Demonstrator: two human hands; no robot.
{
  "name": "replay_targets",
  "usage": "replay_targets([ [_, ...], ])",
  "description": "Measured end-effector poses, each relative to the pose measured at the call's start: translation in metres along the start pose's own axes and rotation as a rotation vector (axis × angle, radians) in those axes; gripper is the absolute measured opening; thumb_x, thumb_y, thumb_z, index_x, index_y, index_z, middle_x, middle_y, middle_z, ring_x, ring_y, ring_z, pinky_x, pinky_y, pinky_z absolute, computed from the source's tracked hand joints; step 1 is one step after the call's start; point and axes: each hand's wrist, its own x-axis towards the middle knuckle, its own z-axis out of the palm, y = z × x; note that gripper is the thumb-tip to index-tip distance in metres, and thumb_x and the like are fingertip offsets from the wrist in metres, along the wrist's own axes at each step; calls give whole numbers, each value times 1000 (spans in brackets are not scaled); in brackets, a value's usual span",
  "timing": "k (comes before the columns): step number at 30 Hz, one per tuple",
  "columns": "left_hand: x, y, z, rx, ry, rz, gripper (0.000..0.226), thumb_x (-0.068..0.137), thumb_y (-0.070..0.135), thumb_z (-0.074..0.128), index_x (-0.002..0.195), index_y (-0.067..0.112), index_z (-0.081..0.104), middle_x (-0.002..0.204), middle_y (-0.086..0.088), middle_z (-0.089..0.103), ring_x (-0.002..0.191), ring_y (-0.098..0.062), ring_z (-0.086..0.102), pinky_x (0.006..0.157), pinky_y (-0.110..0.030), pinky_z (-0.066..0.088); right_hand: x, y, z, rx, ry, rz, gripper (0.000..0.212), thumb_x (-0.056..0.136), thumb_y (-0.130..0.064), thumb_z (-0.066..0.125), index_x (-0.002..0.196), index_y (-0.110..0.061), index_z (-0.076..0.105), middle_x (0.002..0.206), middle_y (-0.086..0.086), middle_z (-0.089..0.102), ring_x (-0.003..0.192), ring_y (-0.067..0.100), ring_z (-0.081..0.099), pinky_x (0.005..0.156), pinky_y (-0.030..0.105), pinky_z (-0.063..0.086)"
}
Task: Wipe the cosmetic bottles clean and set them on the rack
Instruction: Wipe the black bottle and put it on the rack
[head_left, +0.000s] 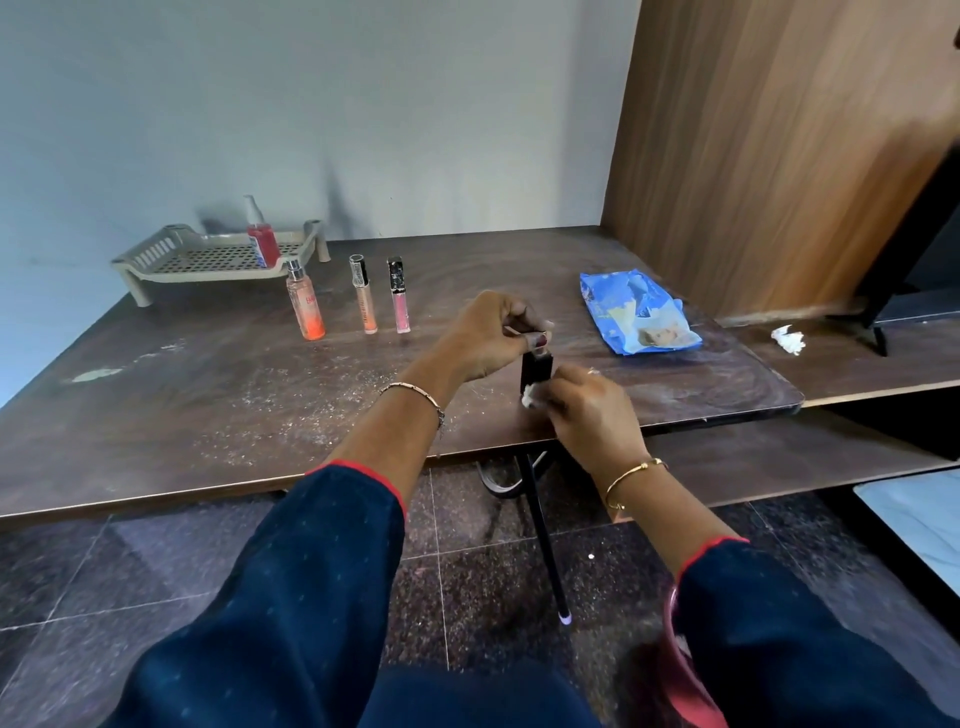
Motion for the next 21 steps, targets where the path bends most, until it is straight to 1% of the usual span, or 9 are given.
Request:
replay_targets([
  [1,0,0,0,6,-1,2,12,81,4,70,92,1,70,100,-10,73,95,-21,69,90,-33,54,-5,0,1,-9,-48,-9,5,81,-16,66,81,-13,71,77,5,63,63,33,61,47,37,48],
  [3,-1,0,0,5,-4,1,12,81,4,70,93,1,71,101,-9,73,96,-20,69,91,-32,54,-7,-2,-1,10,-64,-2,6,83,-15,66,84,-12,71,80,5,64,64,33,61,48,37,49],
  [5,0,0,0,6,-2,-3,11,81,4,71,91,4,71,99,-8,73,94,-19,69,91,-34,54,1,-8,-5,25,4,5,6,79,-8,69,84,-11,70,80,5,63,63,31,59,48,35,46],
  [7,1,1,0,14,-3,0,10,80,4,71,91,5,71,97,-8,73,91,-19,69,90,-35,54,14,-13,-10,-3,96,-3,8,78,-3,70,82,-10,68,77,7,60,62,30,56,47,36,44],
  [10,1,0,0,25,-10,9,9,81,3,70,90,4,71,95,-8,73,92,-20,69,90,-37,55,21,-14,-11,-19,116,-41,6,80,-3,68,83,-7,66,78,9,59,61,32,55,47,39,44],
  [12,-1,0,0,13,-7,9,8,81,3,70,88,7,71,97,-9,73,92,-20,70,91,-36,54,11,-12,-7,-31,49,-62,10,77,-1,69,82,-9,66,79,9,59,60,34,55,44,39,44],
  [15,-3,2,0,14,-9,6,10,82,3,69,91,5,71,97,-7,73,94,-20,69,91,-33,54,-8,-8,-1,-9,-89,-30,6,82,-9,65,85,-13,69,85,8,64,64,35,60,47,42,49],
  [18,-5,5,0,13,-26,15,11,82,2,67,93,2,70,96,-5,71,91,-16,68,91,-31,53,-8,-11,1,-14,-118,46,6,84,-13,65,84,-14,71,86,6,66,68,34,62,49,43,50],
  [21,-4,5,0,29,-48,17,9,82,3,67,84,12,69,98,-4,72,92,-13,68,93,-33,53,-4,-16,-4,-42,-171,96,7,84,-15,65,85,-16,72,88,3,67,74,31,63,53,41,51],
])
